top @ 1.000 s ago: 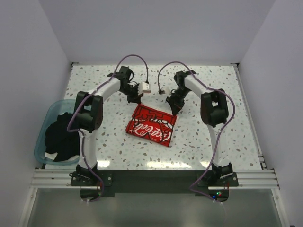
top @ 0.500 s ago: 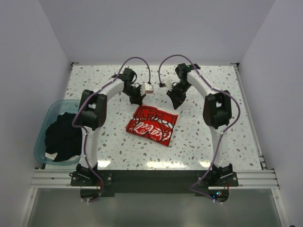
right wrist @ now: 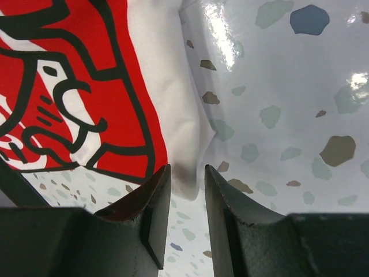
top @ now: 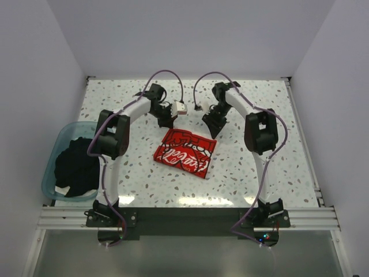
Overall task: Fold and stack the t-shirts
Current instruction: Fold the tshirt
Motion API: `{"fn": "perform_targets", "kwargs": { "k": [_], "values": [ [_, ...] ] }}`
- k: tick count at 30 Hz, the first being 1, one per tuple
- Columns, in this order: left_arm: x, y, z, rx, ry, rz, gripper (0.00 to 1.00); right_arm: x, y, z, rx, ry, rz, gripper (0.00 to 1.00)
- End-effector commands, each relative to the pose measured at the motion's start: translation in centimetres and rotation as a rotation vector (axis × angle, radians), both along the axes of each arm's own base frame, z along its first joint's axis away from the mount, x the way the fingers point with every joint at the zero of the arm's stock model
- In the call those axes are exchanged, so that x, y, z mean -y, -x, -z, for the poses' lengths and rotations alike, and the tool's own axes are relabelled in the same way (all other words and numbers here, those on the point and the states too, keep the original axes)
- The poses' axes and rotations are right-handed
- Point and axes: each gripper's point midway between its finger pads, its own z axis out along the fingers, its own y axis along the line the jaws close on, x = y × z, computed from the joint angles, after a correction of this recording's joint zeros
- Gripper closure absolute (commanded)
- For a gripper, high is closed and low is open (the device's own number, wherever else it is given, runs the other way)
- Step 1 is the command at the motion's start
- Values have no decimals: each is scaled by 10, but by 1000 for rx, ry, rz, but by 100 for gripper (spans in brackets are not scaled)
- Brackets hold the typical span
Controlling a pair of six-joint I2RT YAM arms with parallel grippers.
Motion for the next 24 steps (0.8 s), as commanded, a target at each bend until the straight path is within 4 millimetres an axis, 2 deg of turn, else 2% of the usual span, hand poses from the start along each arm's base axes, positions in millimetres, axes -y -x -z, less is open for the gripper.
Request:
{"fn": "perform_targets", "kwargs": {
  "k": [1, 2, 5, 6, 10, 14, 16, 17, 20, 24],
  "values": [
    [-16, 24, 39, -86, -108, -2, 100, 1, 5, -5, -49, 0, 18, 66],
    [-16, 23, 38, -83, -108, -3, 100, 1, 7, -5, -57, 1, 15, 66],
    [-17, 25, 40, -85, -111, -3, 100, 4, 9, -5, -62, 9, 14, 88],
    [-18, 27, 42, -91, -113, -3, 100, 4, 8, -7, -55, 7, 15, 99],
    [-21, 28, 42, -87, -123, -9, 100, 6, 2, -24, -22, 0, 22, 100],
    [-27, 33, 49, -100, -148, -20, 100, 10, 0, -52, 38, -3, 12, 100],
    [-30, 34, 54, -101, -170, -32, 100, 18, 4, -54, 41, 19, 5, 100],
    [-32, 35, 55, -106, -178, -35, 100, 22, 5, -52, 42, 31, 1, 100],
    [-36, 34, 59, -107, -199, -39, 100, 41, 11, -28, 29, 99, -7, 100],
    [-39, 33, 63, -109, -219, -45, 100, 56, -7, 3, 68, 156, 17, 100]
  ]
}}
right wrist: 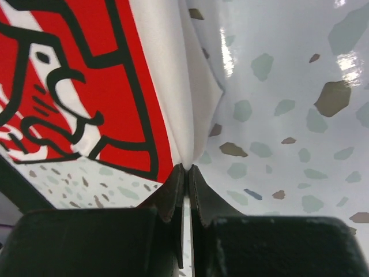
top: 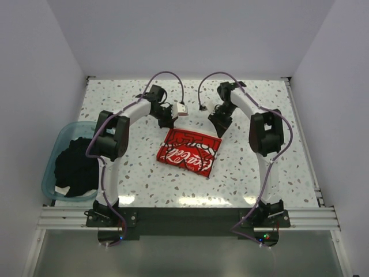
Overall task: Fold and stack the t-shirts
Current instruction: Fold the tshirt
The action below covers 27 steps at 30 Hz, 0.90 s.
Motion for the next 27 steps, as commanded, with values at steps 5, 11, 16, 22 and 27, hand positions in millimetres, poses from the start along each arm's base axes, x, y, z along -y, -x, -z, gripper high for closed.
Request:
{"fn": "perform_targets", "kwargs": {
  "k": [5, 11, 16, 22, 27],
  "values": [
    [-37, 33, 62, -161, -208, -53, 100, 24, -44, 22, 127, 103, 48, 100],
    [-33, 25, 41, -151, -155, -82, 100, 18, -70, 21, 203, 86, 62, 100],
    [-35, 7, 9, -114, -89, -131, 100, 14, -89, 10, 298, 70, 60, 100],
    [-46, -14, 7, -114, -71, -215, 97, 7, -126, -7, 444, 38, 117, 89],
    [-51, -32, -55, -114, 156, -364, 52, -19, -142, -82, 557, -130, 242, 41]
  ]
}}
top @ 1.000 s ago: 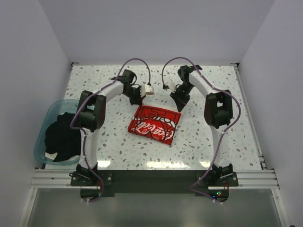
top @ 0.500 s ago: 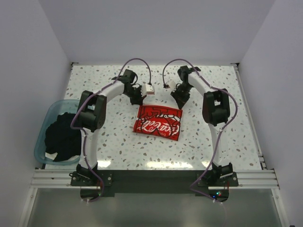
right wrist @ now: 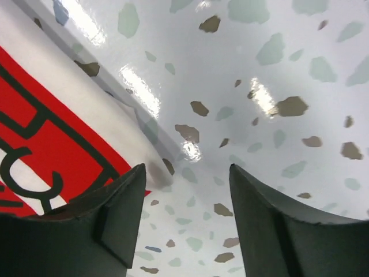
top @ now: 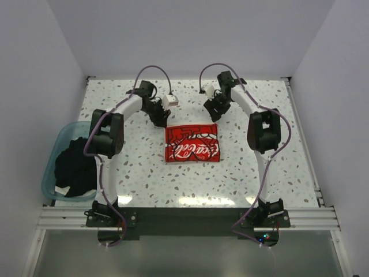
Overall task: Fold and stack the t-shirts
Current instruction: Fold the tshirt
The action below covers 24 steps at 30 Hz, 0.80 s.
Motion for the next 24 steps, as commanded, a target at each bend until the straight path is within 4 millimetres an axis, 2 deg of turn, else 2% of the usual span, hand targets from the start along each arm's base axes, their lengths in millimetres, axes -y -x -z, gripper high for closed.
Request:
{"fn": "perform_targets", "kwargs": {
  "k": [1, 2, 3, 4, 5, 6, 7, 8, 9, 10, 11, 12, 13, 14, 15, 16, 19, 22, 23, 24],
  "values": [
    [-21, -17, -62, 26, 162, -176, 40, -15, -27, -103, 218, -159, 97, 35],
    [-22, -10, -68, 13, 196, -200, 35, -20, -22, -114, 218, -198, 106, 34],
    [-20, -12, -105, 60, 274, -227, 34, -30, -10, -129, 194, -277, 112, 34],
    [-18, -7, -116, 64, 301, -244, 34, -33, 7, -142, 174, -319, 119, 34],
    [-15, 6, -117, 33, 327, -254, 34, -40, 19, -152, 152, -374, 121, 35],
    [-5, 17, -143, 23, 397, -270, 35, -52, 36, -159, 88, -455, 130, 36],
    [0, 28, -149, -9, 431, -287, 36, -55, 60, -160, 25, -500, 136, 39],
    [11, 49, -142, -115, 479, -316, 37, -61, 72, -160, -21, -542, 140, 40],
    [23, 70, -157, -167, 547, -280, 38, -72, 90, -162, -107, -612, 149, 42],
    [31, 96, -138, -280, 561, -306, 40, -73, 111, -151, -178, -625, 167, 45],
    [51, 111, -144, -345, 616, -301, 41, -81, 120, -147, -212, -649, 159, 47],
    [62, 131, -151, -381, 651, -257, 43, -87, 134, -145, -275, -680, 157, 49],
    [72, 145, -149, -409, 660, -239, 46, -88, 150, -129, -343, -675, 168, 53],
    [87, 166, -139, -433, 661, -191, 48, -91, 157, -123, -372, -682, 163, 56],
    [93, 177, -135, -468, 657, -185, 50, -96, 165, -119, -411, -685, 161, 57],
    [97, 183, -130, -495, 654, -184, 52, -97, 176, -109, -462, -688, 165, 59],
    [102, 189, -101, -597, 652, -237, 54, -103, 181, -85, -543, -692, 215, 59],
    [103, 184, -68, -666, 609, -288, 54, -104, 176, -56, -605, -669, 253, 59],
    [100, 185, -46, -713, 574, -320, 54, -103, 177, -40, -642, -649, 273, 59],
    [97, 185, -34, -736, 551, -346, 54, -102, 178, -31, -657, -633, 281, 60]
  ]
}}
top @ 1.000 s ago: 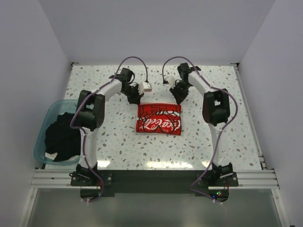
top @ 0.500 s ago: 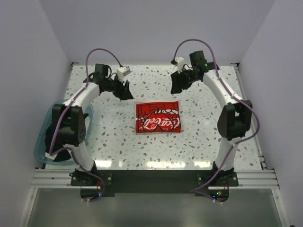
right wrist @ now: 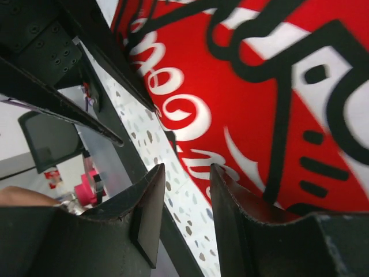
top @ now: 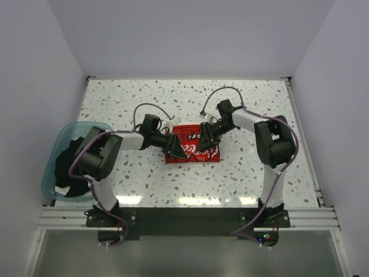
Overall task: Fold and stack the t-shirts
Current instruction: Fold the tshirt
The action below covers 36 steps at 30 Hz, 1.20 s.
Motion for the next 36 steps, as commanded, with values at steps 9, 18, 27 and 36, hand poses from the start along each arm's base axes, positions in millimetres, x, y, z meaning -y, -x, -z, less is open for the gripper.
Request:
{"fn": "perform_targets", "kwargs": {
  "k": [9, 18, 27, 36],
  "values": [
    [-63, -10, 122, -289, -189, -196, 54, 51, 0, 92, -80, 165, 21, 59],
    [-52, -20, 39, -83, -38, -109, 52, 50, -1, -1, 66, 54, -60, 59],
    [-29, 8, 19, -68, -15, -27, 53, 30, 42, 11, -94, -1, -80, 61],
    [-66, 0, 92, -239, -131, -138, 54, 65, 38, 73, -174, 107, -66, 64]
  ]
}}
